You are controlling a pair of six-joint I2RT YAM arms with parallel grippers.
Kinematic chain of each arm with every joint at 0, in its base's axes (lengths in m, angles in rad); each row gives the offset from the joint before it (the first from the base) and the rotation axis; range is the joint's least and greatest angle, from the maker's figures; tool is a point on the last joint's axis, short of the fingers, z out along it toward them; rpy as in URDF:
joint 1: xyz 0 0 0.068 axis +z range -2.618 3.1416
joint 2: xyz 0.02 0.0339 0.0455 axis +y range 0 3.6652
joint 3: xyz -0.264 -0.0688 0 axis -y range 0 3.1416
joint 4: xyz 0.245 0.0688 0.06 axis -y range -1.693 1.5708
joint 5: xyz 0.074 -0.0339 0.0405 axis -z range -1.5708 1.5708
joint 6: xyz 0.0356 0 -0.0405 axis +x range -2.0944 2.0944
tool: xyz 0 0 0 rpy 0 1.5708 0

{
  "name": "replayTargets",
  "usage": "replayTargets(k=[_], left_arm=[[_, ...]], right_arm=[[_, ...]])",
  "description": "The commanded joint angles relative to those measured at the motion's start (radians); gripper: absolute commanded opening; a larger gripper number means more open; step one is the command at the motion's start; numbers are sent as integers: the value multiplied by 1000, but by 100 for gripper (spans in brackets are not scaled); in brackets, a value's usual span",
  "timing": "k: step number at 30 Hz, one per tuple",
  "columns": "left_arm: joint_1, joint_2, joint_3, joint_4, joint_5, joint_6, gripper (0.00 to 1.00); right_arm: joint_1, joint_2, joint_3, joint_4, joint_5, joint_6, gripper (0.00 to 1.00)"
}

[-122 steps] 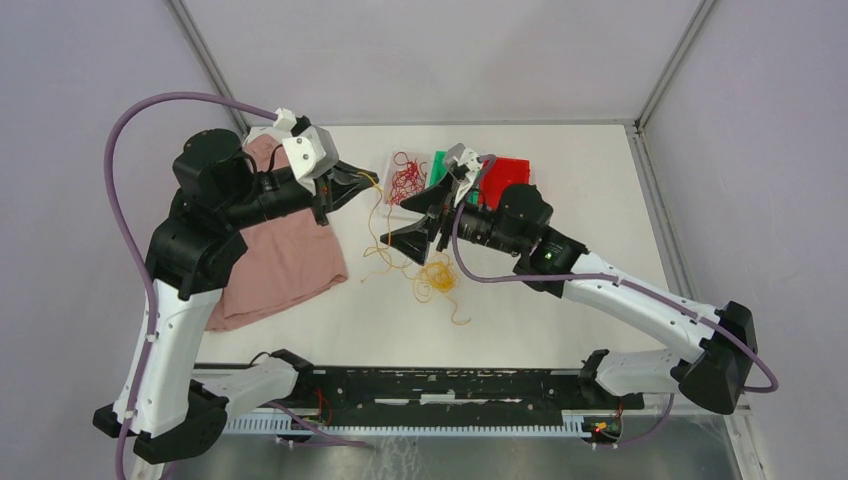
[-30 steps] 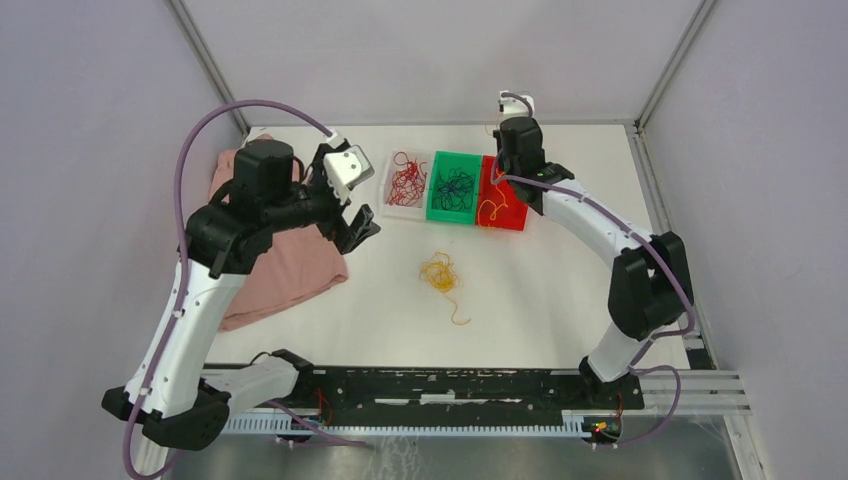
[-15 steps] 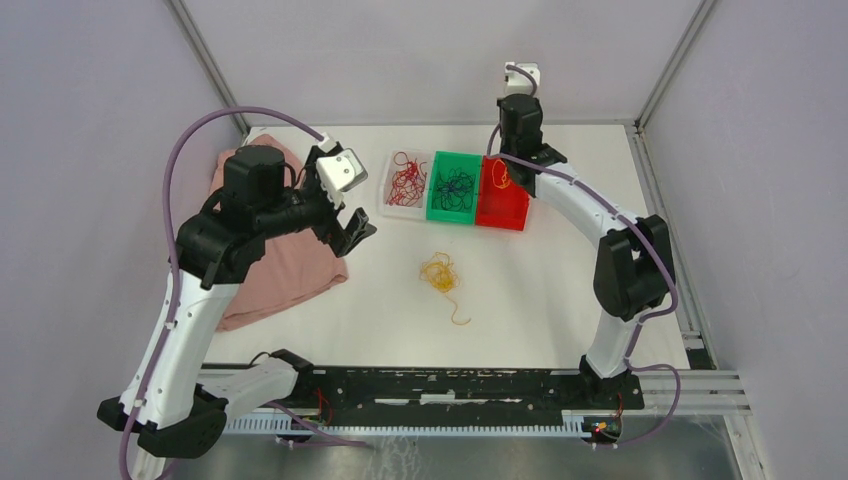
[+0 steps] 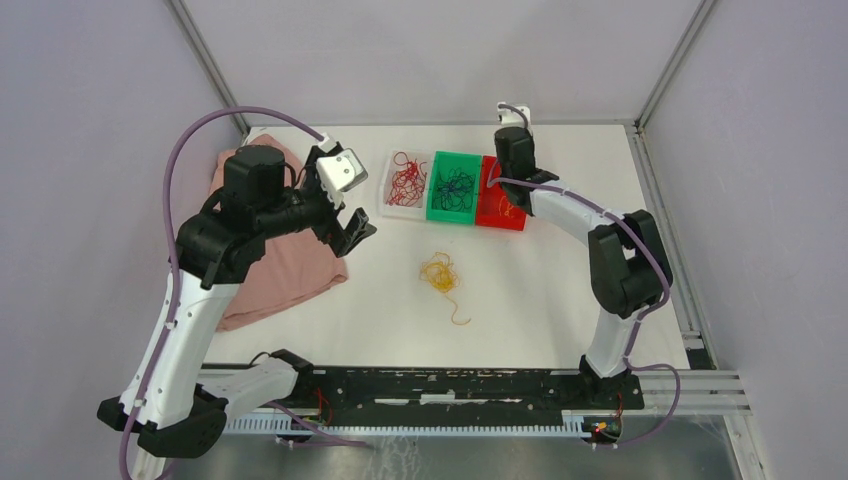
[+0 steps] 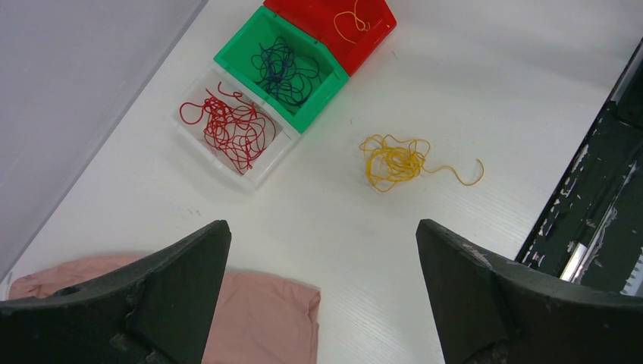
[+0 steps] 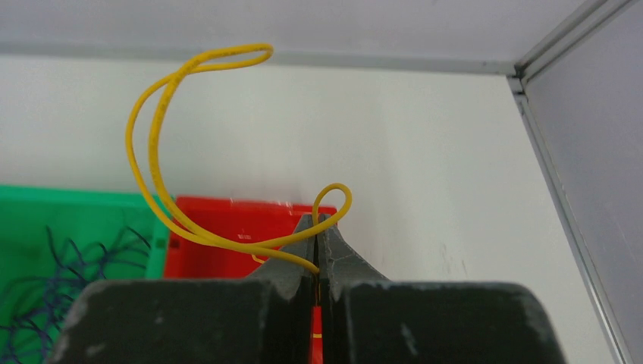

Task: Untangle the cables
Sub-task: Place the cable in the bin.

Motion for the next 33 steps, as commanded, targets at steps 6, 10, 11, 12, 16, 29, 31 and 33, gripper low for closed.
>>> replayTargets(k=[6,10,11,12,16,29,31,33], left_arm=[[3,-13,28,44,-1,1,99],[2,-13,34,43,0,0,99],[3,-13,37,42,2,0,99],[4,-13,37,43,3,-2,99],[2,-19,40,46,8,-5,99],[3,-28,29,51,-2,15,99],[2,-26,28,52,-1,13,99],[2,-24,25,51,-2,11,99]], right_arm=[[1,10,67,-261,-85,186,1],[2,-11,45,-298,-106,286,17],[1,-14,42,-304,-119,293,19],[2,-15,43,-320,-138,306,21],[1,-6,81,-412,-143,345,39],[-18,-78,207,-468,-201,378,53],[-17,-47,254,-479,-225,377,53],[-18,-5,288,-483,-239,379,51]])
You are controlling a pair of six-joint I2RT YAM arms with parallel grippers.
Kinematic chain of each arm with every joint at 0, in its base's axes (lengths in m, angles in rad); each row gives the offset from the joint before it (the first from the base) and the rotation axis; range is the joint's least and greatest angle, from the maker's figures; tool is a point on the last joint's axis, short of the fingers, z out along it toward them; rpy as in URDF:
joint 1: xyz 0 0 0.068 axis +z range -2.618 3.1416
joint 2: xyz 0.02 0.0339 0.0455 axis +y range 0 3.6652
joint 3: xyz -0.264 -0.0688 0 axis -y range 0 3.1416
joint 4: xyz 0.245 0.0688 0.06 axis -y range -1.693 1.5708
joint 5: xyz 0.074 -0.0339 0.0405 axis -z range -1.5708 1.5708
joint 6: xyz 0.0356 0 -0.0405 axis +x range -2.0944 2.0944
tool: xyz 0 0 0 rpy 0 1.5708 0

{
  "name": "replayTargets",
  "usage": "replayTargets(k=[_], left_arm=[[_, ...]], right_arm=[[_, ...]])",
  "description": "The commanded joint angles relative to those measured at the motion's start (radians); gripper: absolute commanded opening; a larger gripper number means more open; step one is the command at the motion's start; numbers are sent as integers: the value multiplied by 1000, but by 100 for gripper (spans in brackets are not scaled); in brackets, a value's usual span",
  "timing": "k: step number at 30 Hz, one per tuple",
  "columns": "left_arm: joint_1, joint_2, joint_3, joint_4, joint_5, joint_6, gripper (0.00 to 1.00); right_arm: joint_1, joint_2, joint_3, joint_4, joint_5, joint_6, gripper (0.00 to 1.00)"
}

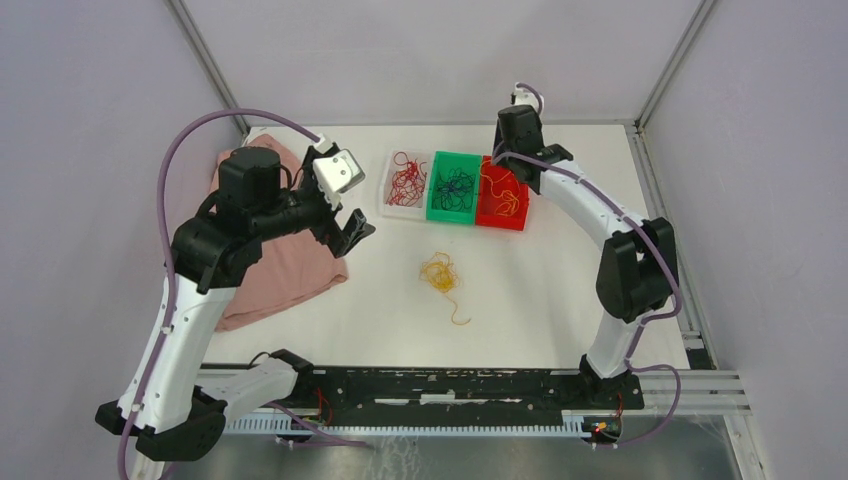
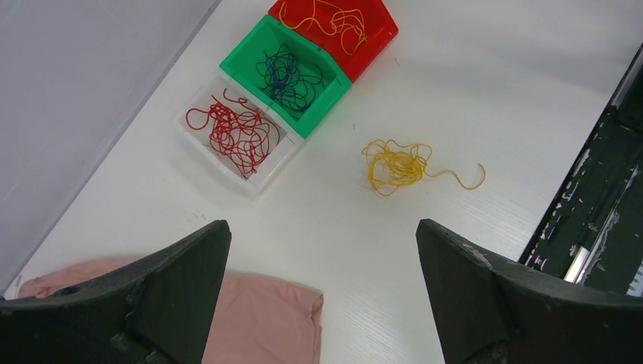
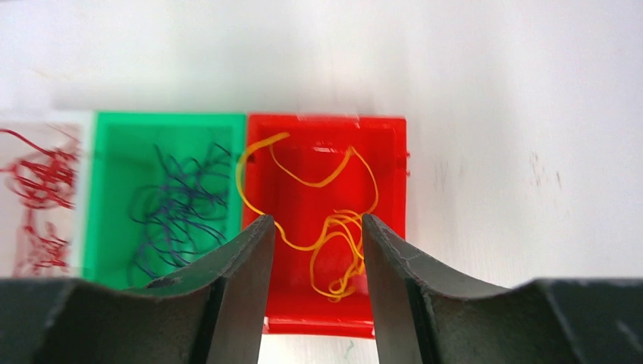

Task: Untangle the cables
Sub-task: Place the cable in the bin.

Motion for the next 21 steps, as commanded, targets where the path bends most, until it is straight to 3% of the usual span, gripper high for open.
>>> replayTargets(k=[1,7,15,21], left_arm=[[3,-8,22,46,-3,10,99],[3,-6,29,48,-10,8,99],[3,-8,12,46,-31,32,99],[3,-10,6,56,-29,25,99]], right_arm=[[-4,46,115,6,-46,21,49],[-5,166,153,6,-116,37,39],[-13,193,40,78,-155,47,38],[-39,203,16,73,-121,82,12]])
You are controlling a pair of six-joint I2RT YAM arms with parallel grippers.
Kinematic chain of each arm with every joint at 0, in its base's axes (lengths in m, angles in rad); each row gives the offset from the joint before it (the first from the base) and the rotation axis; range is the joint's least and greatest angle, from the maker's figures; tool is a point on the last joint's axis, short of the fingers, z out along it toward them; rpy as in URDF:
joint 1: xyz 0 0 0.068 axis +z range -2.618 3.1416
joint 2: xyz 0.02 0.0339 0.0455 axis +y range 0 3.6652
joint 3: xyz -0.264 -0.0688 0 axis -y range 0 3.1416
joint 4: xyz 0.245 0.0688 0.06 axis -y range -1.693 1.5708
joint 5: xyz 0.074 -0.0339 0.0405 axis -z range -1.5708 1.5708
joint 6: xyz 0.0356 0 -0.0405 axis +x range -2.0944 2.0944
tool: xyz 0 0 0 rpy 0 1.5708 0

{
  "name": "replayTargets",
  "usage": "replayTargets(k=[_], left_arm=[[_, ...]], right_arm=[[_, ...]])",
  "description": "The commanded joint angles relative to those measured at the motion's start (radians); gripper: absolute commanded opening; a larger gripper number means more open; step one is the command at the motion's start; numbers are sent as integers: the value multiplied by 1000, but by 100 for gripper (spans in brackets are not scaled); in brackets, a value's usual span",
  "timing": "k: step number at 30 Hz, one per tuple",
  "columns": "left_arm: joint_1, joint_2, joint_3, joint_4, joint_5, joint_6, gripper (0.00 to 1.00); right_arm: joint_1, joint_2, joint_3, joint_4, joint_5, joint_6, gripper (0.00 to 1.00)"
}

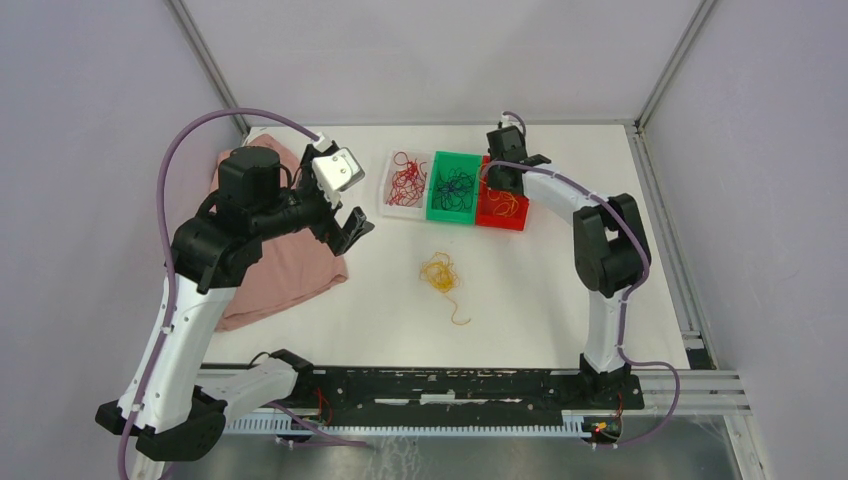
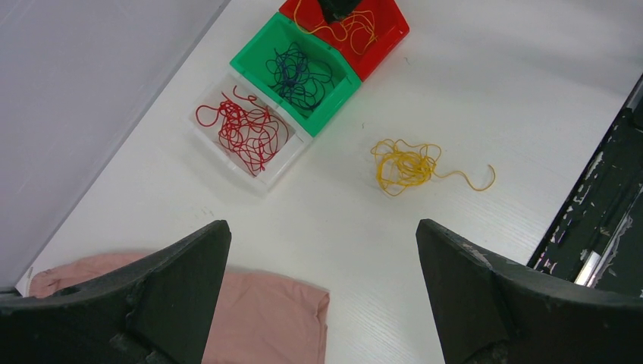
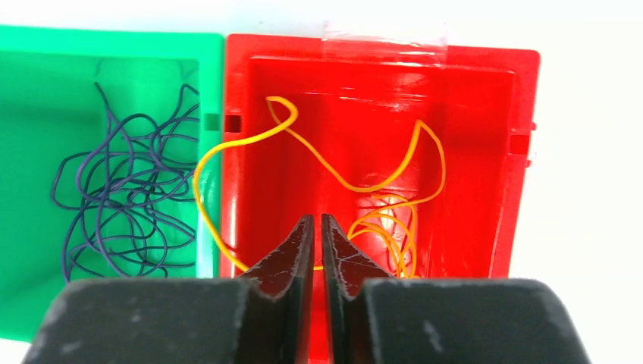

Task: Untangle the cables
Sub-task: Place the cable in the bin.

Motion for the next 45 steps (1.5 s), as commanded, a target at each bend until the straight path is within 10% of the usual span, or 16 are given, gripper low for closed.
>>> replayTargets(k=[1,8,15,35,45], left_arm=[[4,-12,4,45,-2,24,99],[2,-17,-1,45,-4,30,99],[3,-21,-12,45,2,37,99],[2,-24,-2,45,-1,49,99],[2,-28,0,44,-9,58,99]], right_arm=[[-27,-7,-5,44,25,34,10],[-40,-14,-14,25,24,44,3],[-36,-156,-115,170,-75,9,40],[-28,-124,-130,220,-293,-41,38],[-29,-123,-147,228,-242,-29,22]])
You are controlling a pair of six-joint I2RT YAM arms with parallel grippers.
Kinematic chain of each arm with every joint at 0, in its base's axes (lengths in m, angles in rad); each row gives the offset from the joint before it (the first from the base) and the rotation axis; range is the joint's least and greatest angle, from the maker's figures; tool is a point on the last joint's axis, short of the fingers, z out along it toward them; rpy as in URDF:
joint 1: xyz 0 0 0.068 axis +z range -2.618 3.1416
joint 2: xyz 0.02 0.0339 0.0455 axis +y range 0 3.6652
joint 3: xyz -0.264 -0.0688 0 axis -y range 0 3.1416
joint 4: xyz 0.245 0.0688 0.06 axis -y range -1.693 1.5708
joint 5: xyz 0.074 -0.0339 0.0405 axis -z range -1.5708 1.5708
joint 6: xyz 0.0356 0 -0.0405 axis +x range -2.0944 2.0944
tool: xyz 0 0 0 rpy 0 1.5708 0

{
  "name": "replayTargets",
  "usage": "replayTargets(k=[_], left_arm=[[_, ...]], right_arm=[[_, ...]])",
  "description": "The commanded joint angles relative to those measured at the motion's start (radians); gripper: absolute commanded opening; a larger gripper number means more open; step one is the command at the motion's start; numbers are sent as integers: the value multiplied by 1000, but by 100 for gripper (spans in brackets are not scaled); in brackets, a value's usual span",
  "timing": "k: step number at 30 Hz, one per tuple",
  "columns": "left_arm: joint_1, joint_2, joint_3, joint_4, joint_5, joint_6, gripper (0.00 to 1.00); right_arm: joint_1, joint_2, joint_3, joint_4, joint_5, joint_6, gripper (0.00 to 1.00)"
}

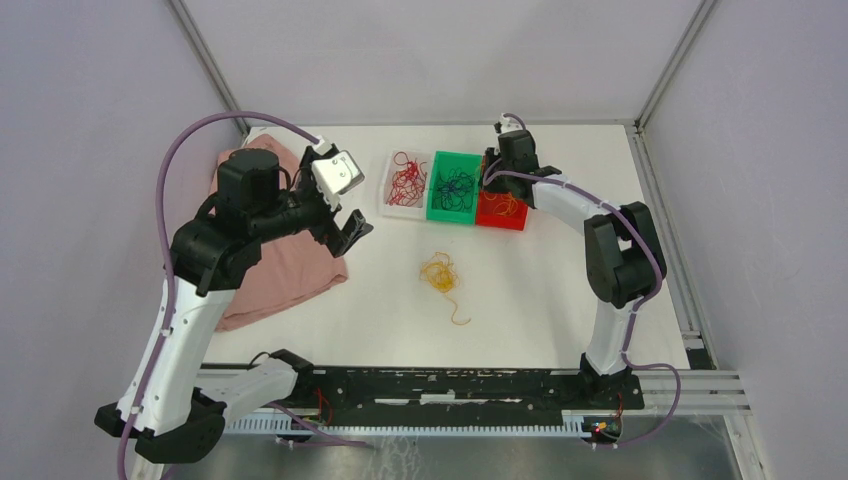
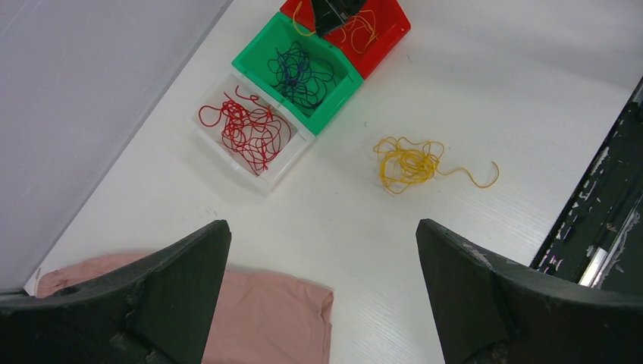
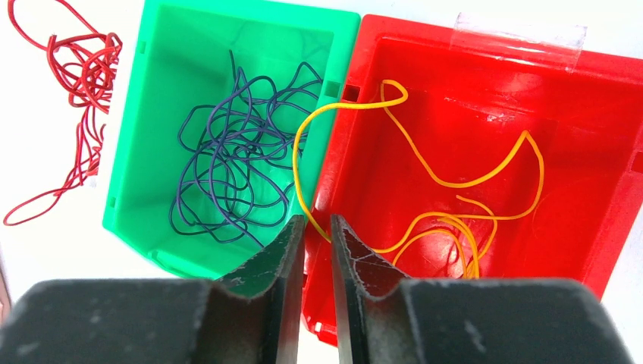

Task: Untangle the cables
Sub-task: Place the cable in the bin.

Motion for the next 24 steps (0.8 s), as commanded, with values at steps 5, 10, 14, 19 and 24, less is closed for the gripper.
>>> replayTargets(k=[5,10,14,19,24], left_arm=[[3,-17,11,43,-2,41,99],[3,-16,12,43,0,41,99],[4,-17,11,43,-1,39,99],[2,-16,8,44,-2,39,99],[3,-17,7,44,0,36,99]], right_arm=[[-2,-52,-8,31,35,2,21],[-12,-68,-37,60,21,29,26],[-17,-81,-51,87,3,51,26],[-20,-88,-64,106,-15,64,23],[-30,-101,-90,148,-51,92,19]])
